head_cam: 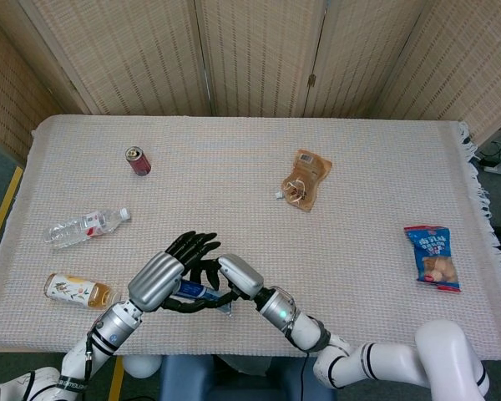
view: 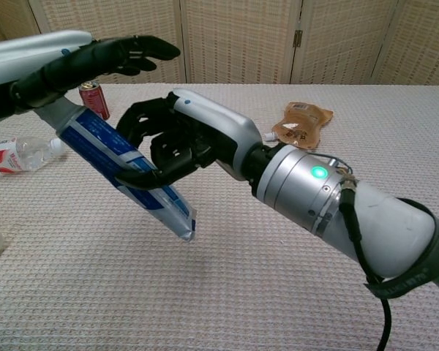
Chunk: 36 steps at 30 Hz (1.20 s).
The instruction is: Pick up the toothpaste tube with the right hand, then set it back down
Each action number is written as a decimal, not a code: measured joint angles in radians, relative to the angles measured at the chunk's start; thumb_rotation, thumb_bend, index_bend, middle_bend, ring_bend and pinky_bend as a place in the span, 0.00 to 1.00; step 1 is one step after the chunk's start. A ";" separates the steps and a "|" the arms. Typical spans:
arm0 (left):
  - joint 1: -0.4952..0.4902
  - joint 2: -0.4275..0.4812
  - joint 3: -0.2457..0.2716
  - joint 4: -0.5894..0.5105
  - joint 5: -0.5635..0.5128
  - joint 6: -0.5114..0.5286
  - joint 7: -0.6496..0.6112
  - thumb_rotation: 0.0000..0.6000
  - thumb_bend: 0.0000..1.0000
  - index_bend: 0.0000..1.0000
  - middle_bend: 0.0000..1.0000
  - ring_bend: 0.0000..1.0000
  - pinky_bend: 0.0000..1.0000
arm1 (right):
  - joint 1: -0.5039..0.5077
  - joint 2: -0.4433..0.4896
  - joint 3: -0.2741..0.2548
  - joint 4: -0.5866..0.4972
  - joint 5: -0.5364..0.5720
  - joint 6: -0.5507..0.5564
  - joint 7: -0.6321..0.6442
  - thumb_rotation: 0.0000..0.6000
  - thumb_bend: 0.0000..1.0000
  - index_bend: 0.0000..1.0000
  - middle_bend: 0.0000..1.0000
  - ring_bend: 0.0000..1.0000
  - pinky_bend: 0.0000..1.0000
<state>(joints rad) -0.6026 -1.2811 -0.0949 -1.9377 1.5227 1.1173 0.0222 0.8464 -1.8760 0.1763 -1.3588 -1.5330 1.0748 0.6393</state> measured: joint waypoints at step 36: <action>0.109 0.086 -0.012 0.128 -0.038 0.135 -0.112 0.03 0.13 0.02 0.06 0.03 0.00 | 0.042 0.149 0.003 -0.048 0.399 -0.251 -0.824 1.00 0.93 0.00 0.12 0.25 0.24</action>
<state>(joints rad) -0.4940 -1.1952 -0.1070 -1.8094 1.4846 1.2525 -0.0898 0.8884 -1.7268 0.1798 -1.4068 -1.1341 0.8236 -0.1851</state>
